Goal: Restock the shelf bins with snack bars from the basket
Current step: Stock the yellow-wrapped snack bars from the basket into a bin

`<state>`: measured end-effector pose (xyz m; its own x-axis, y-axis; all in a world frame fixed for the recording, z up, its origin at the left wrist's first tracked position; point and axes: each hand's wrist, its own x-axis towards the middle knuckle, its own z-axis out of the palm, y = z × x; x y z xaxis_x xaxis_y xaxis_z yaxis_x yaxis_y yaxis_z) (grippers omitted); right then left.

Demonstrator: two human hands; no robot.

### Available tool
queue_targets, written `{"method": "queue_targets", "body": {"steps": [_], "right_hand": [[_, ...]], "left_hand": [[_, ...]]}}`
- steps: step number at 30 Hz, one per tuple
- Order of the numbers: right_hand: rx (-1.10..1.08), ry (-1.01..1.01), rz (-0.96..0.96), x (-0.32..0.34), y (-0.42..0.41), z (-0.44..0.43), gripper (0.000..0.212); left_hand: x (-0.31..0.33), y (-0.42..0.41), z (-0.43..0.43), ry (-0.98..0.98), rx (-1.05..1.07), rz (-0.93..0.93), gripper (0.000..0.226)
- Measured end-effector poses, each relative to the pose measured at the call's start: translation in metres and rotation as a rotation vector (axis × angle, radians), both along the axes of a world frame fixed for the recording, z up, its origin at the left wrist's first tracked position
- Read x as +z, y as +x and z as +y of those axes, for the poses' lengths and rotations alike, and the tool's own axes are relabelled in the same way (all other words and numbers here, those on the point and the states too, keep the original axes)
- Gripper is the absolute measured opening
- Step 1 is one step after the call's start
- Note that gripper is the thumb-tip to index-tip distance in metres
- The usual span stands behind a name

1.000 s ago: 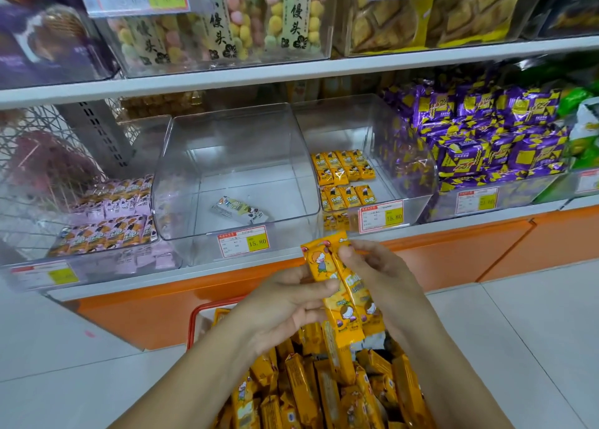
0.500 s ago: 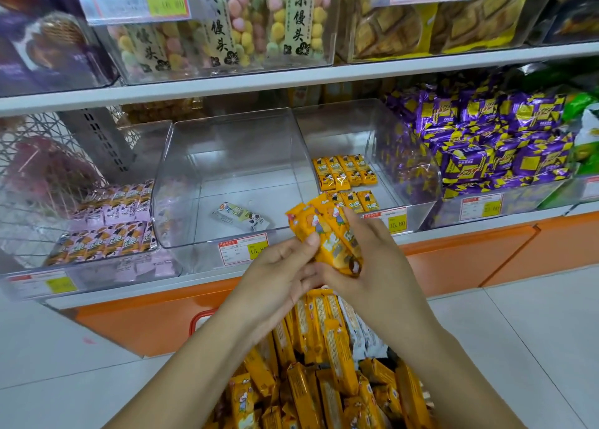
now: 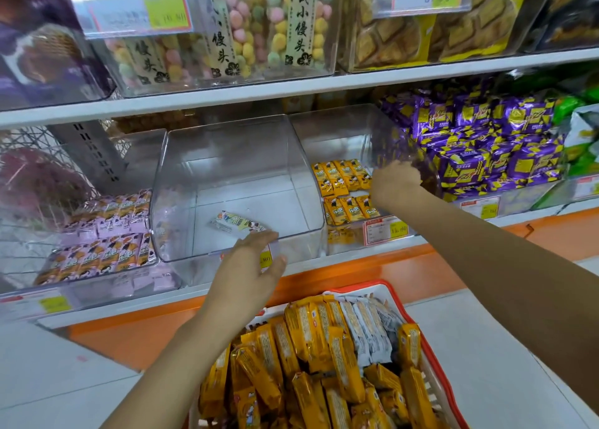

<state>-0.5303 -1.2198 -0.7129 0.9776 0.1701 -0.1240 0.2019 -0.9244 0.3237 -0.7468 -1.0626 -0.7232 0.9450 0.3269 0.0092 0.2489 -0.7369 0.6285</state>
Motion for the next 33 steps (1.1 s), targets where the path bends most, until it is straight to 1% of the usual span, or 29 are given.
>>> {"method": "queue_targets", "body": {"steps": [4, 8, 10, 14, 16, 18, 21, 24, 26, 28, 29, 30, 32, 33], "right_hand": [[-0.020, -0.047, 0.116, -0.018, 0.007, 0.001, 0.051], [0.009, -0.077, 0.258, -0.024, 0.014, 0.000, 0.051], [0.041, -0.058, 0.316, -0.023, 0.012, -0.001, 0.046], [0.068, 0.053, 0.403, -0.013, 0.006, -0.004, 0.034], [0.104, 0.073, 0.413, -0.012, 0.006, -0.007, 0.025], [0.120, 0.076, 0.340, -0.012, 0.004, -0.008, 0.025], [0.079, 0.175, 0.206, -0.012, 0.000, -0.010, 0.012], [0.018, 0.250, 0.228, -0.005, -0.008, -0.015, 0.013], [-0.014, 0.366, 0.258, 0.000, -0.012, -0.018, 0.018], [-0.021, 0.457, 0.248, -0.003, -0.014, -0.024, 0.022], [-0.011, 0.521, 0.197, -0.006, -0.017, -0.029, 0.024], [-0.004, 0.633, 0.090, -0.010, -0.022, -0.034, 0.024], [0.102, 0.819, -0.192, -0.022, -0.041, -0.047, 0.024], [0.179, 0.873, -0.270, -0.027, -0.053, -0.053, 0.024]], "left_hand": [[-0.004, 0.004, 0.001, 0.072, -0.046, 0.037, 0.048], [-0.009, 0.003, 0.005, 0.080, -0.087, 0.041, 0.051], [-0.010, 0.003, 0.006, 0.089, -0.100, 0.033, 0.051], [-0.010, 0.002, 0.006, 0.108, -0.115, 0.027, 0.053], [-0.010, 0.001, 0.006, 0.114, -0.119, 0.028, 0.054], [-0.011, -0.001, 0.008, 0.114, -0.129, 0.018, 0.054], [-0.014, -0.006, 0.010, 0.125, -0.147, 0.001, 0.054], [-0.019, -0.010, 0.010, 0.193, -0.191, 0.023, 0.054], [-0.023, -0.013, 0.009, 0.241, -0.226, 0.037, 0.053], [-0.025, -0.016, 0.005, 0.249, -0.234, 0.016, 0.052], [-0.026, -0.018, 0.001, 0.239, -0.226, -0.005, 0.050], [-0.026, -0.020, -0.003, 0.220, -0.216, -0.026, 0.048], [-0.028, -0.024, -0.012, 0.186, -0.221, -0.040, 0.041], [-0.029, -0.026, -0.016, 0.186, -0.245, -0.021, 0.038]]}}
